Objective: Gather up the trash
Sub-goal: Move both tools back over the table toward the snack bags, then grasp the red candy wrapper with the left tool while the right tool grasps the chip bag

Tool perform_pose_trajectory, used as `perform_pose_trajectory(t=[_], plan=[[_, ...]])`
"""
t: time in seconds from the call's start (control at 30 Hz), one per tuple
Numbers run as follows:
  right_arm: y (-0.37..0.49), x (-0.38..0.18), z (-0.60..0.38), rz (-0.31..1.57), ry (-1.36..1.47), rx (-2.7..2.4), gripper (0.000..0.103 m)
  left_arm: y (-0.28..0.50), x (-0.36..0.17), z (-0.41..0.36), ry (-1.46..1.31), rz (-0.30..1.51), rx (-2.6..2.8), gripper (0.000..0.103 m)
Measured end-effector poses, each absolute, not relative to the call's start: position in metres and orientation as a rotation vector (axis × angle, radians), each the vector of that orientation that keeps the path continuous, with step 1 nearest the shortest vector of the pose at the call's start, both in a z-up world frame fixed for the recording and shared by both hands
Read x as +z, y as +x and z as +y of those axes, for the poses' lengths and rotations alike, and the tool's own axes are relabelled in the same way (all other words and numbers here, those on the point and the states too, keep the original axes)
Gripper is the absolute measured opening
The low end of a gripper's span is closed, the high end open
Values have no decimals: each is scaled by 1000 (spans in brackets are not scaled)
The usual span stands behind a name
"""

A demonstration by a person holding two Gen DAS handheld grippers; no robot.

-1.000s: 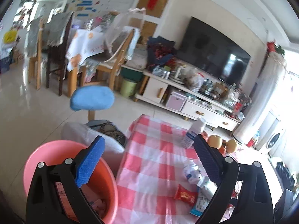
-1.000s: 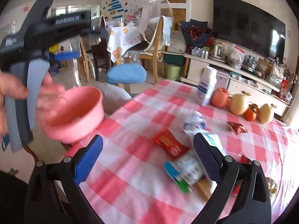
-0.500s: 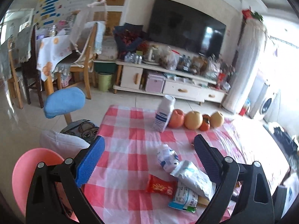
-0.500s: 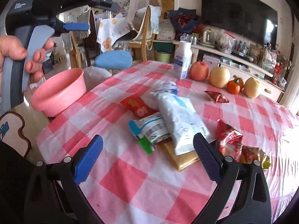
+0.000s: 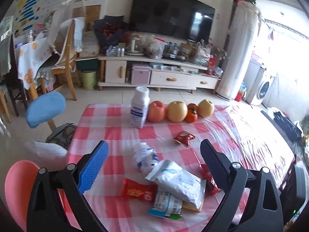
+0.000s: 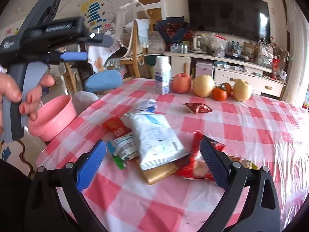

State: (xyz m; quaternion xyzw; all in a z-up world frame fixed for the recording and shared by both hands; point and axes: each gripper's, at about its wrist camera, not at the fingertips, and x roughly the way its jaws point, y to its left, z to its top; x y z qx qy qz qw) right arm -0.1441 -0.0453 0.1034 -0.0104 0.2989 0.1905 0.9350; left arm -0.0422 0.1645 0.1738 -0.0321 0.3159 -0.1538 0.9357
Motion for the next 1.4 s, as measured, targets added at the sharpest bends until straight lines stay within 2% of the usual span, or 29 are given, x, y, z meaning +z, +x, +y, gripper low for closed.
perform_pose_trajectory(t=[0.63,0.87,1.13,1.4], plan=[[-128,91,-156,666,162,202,98,-15,147,71,128,758,-381,95],[-119,74,-169,741,192,182,98,-4,131,44,195,800,-395,95],[-106,49,-187,848,371,194,98,23,106,16,252,861,-402,95],[-105,41,-196,876,432,214,98,56,72,0,299,930,-368,95]])
